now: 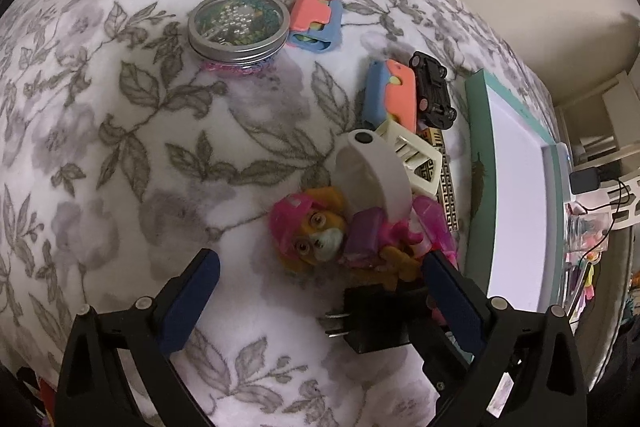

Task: Organize rigid objects
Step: 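Grasp the pink watch band with the right gripper while the left grasps the toy dog figure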

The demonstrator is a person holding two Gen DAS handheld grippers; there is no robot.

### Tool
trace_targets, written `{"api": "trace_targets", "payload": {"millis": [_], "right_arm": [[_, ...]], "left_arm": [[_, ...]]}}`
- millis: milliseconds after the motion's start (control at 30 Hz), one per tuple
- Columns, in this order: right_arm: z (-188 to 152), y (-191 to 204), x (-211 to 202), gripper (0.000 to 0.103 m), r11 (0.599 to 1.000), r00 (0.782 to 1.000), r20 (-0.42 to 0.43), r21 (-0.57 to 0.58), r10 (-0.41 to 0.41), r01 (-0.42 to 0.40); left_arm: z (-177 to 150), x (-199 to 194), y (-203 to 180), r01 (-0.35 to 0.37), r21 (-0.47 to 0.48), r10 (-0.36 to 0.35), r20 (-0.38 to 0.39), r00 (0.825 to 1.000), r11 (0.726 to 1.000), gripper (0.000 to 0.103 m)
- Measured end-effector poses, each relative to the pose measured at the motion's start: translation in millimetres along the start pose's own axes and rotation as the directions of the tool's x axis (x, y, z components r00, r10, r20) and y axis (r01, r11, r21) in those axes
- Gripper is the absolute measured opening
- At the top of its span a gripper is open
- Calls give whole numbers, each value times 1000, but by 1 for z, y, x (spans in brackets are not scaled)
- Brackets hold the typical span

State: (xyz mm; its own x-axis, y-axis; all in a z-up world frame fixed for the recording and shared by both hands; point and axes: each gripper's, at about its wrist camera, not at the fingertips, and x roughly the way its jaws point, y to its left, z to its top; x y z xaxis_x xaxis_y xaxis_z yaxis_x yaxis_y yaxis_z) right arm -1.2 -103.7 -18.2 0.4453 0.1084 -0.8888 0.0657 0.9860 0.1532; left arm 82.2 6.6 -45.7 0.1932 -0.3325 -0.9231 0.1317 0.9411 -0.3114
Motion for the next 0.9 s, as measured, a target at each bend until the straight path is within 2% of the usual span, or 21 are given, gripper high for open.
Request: {"api": "trace_targets", "payload": {"millis": [133, 200, 267, 600, 900], "right_arm": [[0, 0, 0, 32, 1000, 1000, -1, 1, 1, -1], [0, 0, 0, 32, 1000, 1000, 1, 1, 2, -2], [-1, 0, 0, 32, 1000, 1000, 1, 1, 3, -3], [0, -1, -5, 22, 1000, 1000, 17, 8, -5, 5], [4, -9, -18, 18, 999, 998, 54, 43, 31, -34]], "left_arm": [[5, 3, 1, 17, -17, -17, -10, 1000, 1000, 99], [7, 4, 2, 60, -25, -61, -23, 998, 998, 86], [8, 2, 2, 89, -39, -90, -26, 996, 995, 79], [9, -4, 4, 89, -45, -90, -12, 996, 995, 79], [14, -30, 12, 114, -64, -109, 77, 991, 991, 79]]}}
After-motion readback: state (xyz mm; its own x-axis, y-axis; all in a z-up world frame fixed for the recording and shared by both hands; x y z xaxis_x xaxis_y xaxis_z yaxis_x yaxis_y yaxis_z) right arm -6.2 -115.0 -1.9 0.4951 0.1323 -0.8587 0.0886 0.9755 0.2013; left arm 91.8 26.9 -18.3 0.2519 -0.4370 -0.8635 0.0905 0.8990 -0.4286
